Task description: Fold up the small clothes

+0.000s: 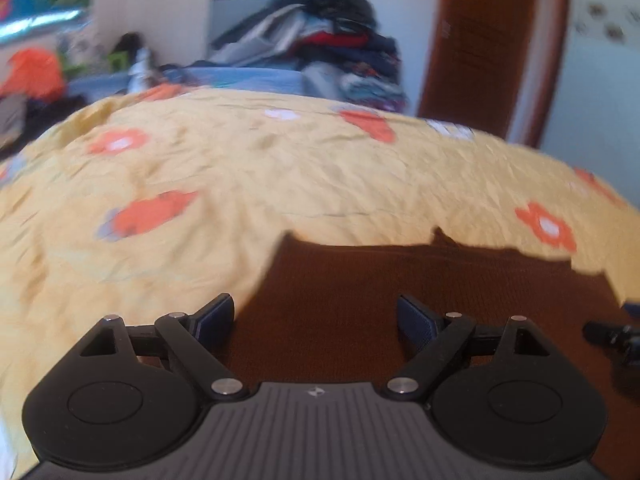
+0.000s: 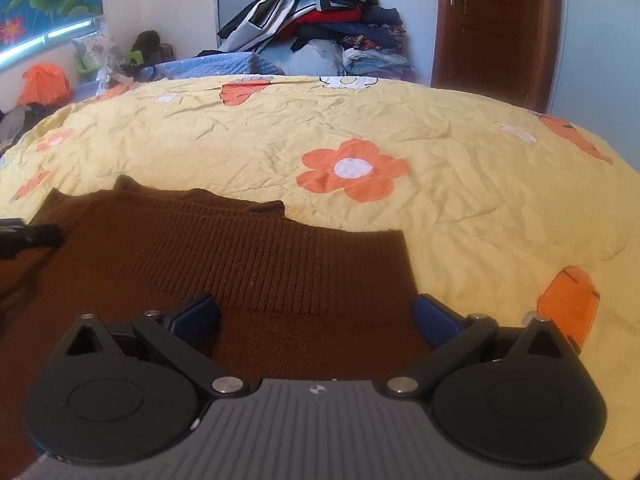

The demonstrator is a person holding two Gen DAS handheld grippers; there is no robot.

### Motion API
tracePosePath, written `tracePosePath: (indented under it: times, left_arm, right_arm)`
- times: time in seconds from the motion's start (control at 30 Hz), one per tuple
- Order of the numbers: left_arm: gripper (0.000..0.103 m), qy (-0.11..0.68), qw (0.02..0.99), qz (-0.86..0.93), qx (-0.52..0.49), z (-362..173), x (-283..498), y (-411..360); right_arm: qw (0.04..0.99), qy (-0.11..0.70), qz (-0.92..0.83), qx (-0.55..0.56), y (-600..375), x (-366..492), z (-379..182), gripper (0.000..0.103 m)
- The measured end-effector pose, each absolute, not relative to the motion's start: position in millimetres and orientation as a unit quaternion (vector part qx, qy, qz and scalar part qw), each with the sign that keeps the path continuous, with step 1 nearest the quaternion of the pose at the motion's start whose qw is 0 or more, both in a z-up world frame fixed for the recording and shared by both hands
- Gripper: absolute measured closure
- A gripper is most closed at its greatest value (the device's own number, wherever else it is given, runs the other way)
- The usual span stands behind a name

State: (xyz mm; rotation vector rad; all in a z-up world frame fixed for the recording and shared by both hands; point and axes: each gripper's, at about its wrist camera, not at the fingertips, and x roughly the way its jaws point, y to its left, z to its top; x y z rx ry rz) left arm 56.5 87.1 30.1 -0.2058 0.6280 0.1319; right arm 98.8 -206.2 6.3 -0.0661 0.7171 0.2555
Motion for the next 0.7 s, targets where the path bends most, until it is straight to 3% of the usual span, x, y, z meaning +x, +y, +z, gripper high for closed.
tracePosePath:
  times: [0.13, 0.23, 0.4, 0.67, 0.7]
  left_arm:
    - [0.014, 0.277, 0.913, 0.106, -0.281, 39, -25, 145]
    - [0.014, 0.295, 0.871, 0.11, -0.377, 28, -77, 164]
    - [0.014, 0.29, 0.847, 0.099, -0.434, 14, -118, 151]
    - [0.015, 0.296, 0.829, 0.095, -0.465, 11, -96, 122]
    - [0.023, 0.295, 0.826, 0.104, -0.469, 11, -93, 123]
  right_arm:
    - [0.93, 0.345, 0.124, -0.023, -210, 96, 6, 0.0]
    - [0.93, 0.345, 0.124, -0.022, -210, 96, 6, 0.0]
    - [0.931, 0.343, 0.128, -0.011, -213, 94, 7, 0.0]
    - [0.932, 0.336, 0.137, 0.017, -221, 92, 9, 0.0]
    - [0.932, 0.334, 0.138, 0.022, -222, 92, 9, 0.0]
